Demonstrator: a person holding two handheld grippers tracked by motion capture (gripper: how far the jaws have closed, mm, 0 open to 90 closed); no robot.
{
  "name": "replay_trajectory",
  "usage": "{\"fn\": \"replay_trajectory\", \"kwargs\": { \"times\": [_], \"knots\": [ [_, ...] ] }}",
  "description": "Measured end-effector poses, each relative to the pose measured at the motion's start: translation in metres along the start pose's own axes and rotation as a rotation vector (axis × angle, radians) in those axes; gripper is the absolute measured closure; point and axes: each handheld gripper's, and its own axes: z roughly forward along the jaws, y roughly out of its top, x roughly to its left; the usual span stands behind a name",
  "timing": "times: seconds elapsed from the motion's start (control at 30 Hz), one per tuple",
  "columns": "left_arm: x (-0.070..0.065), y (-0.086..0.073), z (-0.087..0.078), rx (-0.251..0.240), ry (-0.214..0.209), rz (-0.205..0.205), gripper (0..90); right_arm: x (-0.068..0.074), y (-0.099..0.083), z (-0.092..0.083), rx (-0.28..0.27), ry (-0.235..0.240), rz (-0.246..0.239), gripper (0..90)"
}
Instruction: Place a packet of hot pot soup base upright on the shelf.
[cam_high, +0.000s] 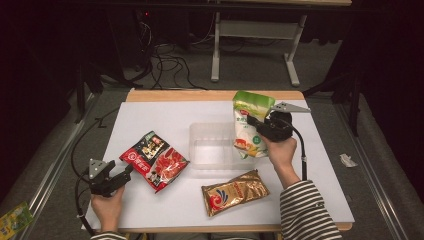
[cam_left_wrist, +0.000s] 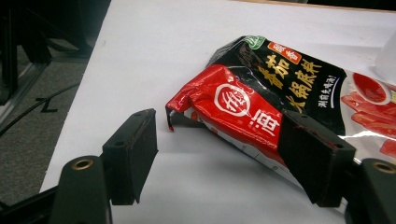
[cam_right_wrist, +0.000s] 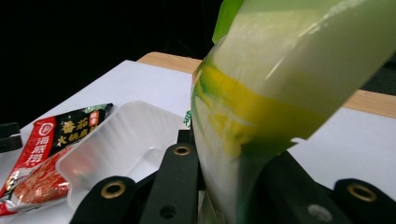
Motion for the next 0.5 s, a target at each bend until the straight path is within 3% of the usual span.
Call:
{"fn": "replay_trajectory", "kwargs": {
  "times": [0.5],
  "knots": [
    [0.000, 0.000, 0.000, 0.000, -0.003, -0.001, 29.2, 0.001, -0.002, 0.020, 0.022, -0.078, -0.036, 83.3]
  ]
}}
